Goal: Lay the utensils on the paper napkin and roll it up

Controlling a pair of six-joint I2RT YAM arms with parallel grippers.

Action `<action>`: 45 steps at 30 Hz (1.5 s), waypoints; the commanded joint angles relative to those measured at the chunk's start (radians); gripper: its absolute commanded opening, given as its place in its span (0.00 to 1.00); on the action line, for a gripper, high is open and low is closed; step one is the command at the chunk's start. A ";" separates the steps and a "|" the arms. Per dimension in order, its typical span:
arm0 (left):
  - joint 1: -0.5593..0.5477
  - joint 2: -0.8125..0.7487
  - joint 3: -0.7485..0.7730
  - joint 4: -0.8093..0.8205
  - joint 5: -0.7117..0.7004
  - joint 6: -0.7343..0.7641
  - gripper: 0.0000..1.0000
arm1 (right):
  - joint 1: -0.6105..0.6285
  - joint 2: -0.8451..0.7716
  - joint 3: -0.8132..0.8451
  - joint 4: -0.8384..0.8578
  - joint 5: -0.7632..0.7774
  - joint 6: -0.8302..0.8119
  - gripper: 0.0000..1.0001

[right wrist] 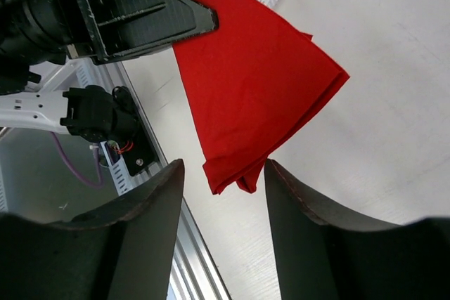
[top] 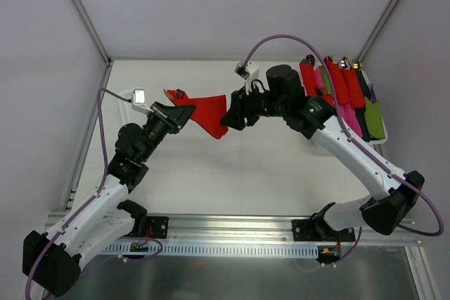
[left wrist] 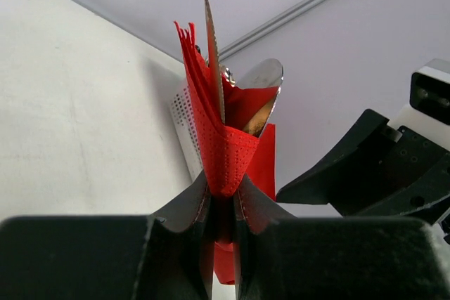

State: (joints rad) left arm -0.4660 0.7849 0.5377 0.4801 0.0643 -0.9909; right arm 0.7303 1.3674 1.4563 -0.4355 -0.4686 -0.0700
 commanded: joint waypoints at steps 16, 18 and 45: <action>-0.011 -0.026 0.048 0.064 -0.046 0.011 0.00 | 0.027 0.076 0.010 0.001 -0.021 0.044 0.50; -0.011 -0.029 0.045 0.074 -0.049 0.009 0.00 | 0.027 0.081 -0.003 0.009 -0.059 0.055 0.45; 0.010 -0.056 -0.058 0.419 0.167 -0.180 0.00 | -0.272 0.004 -0.134 0.166 -0.481 0.144 0.21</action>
State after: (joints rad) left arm -0.4671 0.7448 0.4629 0.7532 0.1791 -1.1313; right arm 0.4965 1.4364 1.3025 -0.2279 -0.9997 0.1246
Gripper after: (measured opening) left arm 0.092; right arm 0.190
